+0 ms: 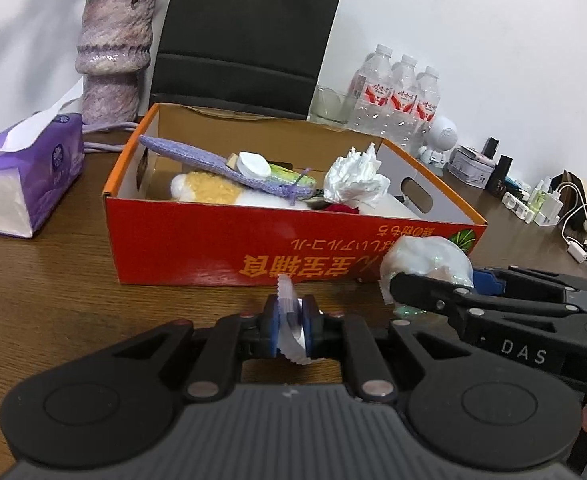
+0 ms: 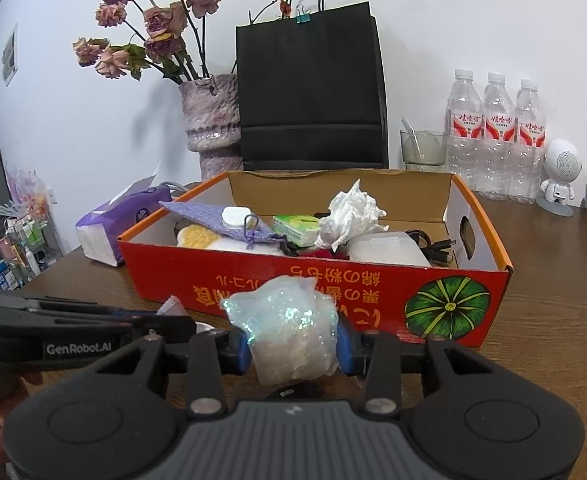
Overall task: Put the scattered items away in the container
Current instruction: 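Carry the plastic bag and wrapper over the box and open both tools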
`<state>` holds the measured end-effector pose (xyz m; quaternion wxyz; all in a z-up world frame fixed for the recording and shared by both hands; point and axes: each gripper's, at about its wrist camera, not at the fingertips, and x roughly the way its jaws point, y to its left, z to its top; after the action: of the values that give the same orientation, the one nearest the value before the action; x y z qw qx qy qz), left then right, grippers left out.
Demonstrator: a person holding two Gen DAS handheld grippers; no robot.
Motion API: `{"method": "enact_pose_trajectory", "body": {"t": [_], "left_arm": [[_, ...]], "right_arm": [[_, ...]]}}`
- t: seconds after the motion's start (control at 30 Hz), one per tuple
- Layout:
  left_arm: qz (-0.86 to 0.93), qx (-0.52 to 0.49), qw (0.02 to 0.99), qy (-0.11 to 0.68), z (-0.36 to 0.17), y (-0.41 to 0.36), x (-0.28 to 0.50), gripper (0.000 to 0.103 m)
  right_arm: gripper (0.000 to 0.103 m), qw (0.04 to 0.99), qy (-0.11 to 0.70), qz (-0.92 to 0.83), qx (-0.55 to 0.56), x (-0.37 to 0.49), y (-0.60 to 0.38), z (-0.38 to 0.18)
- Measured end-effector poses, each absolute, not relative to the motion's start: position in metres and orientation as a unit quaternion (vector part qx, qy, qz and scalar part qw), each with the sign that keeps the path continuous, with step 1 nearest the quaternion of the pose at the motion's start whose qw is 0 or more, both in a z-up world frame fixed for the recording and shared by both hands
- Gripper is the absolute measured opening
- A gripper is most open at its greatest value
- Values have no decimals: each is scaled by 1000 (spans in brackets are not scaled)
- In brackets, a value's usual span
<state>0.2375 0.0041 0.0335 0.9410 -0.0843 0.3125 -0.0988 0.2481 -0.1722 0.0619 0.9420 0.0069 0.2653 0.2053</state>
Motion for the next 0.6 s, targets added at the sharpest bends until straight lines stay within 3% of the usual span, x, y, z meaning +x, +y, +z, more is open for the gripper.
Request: {"method": "enact_pose_trajectory", "body": {"t": [0.23, 0.33, 0.6], "left_arm": [[-85, -67, 943, 316, 32, 4, 238, 15], [-81, -58, 946, 307, 34, 4, 235, 8], [-80, -54, 956, 278, 44, 4, 227, 7]], "right_arm": [[40, 940, 269, 208, 7, 248, -171, 60], [40, 940, 270, 209, 7, 249, -171, 60], [40, 940, 270, 209, 9, 248, -172, 60]]}}
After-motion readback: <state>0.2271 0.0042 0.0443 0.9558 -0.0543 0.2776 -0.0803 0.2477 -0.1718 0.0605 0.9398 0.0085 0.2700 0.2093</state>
